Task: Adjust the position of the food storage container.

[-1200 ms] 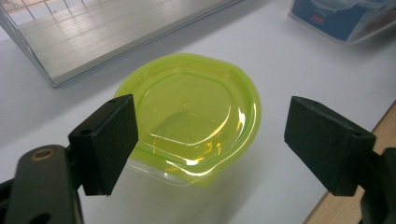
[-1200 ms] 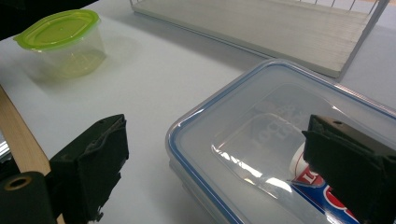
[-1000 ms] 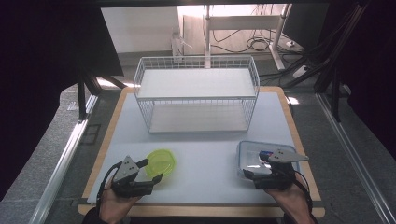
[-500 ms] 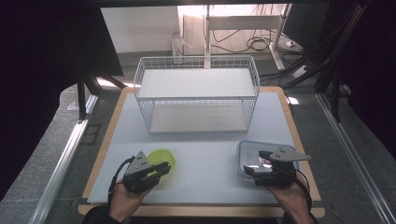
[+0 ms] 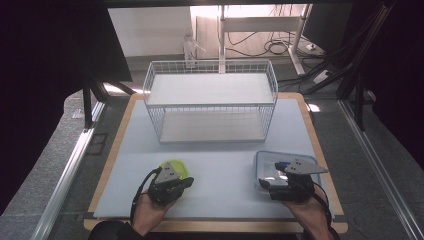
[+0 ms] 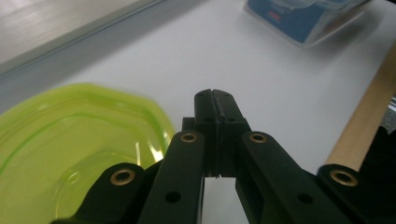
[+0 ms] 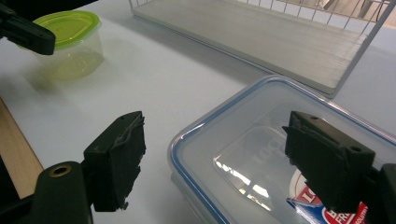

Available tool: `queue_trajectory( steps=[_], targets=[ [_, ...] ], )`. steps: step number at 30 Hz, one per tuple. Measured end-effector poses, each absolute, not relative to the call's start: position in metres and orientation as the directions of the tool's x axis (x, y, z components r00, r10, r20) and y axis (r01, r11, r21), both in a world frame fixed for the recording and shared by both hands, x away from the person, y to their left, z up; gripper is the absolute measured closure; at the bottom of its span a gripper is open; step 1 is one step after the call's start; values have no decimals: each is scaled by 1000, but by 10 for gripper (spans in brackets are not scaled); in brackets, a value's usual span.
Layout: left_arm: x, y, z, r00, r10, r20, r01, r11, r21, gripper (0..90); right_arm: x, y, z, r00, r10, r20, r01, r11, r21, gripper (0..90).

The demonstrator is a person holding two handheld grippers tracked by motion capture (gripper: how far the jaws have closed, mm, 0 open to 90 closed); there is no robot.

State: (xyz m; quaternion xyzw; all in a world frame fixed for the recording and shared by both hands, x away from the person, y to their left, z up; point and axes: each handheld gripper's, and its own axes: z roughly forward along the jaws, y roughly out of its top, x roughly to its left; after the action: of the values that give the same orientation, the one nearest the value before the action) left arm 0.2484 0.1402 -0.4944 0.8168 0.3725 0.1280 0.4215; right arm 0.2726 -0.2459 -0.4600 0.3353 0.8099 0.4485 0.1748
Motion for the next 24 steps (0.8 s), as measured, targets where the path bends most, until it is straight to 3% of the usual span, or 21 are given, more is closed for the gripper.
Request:
queue_trajectory(
  steps=[24],
  targets=[
    [263, 194, -502, 576, 810, -111, 579, -308, 755, 900, 272, -246, -463, -722, 692, -3, 377, 397, 837, 200]
  ],
)
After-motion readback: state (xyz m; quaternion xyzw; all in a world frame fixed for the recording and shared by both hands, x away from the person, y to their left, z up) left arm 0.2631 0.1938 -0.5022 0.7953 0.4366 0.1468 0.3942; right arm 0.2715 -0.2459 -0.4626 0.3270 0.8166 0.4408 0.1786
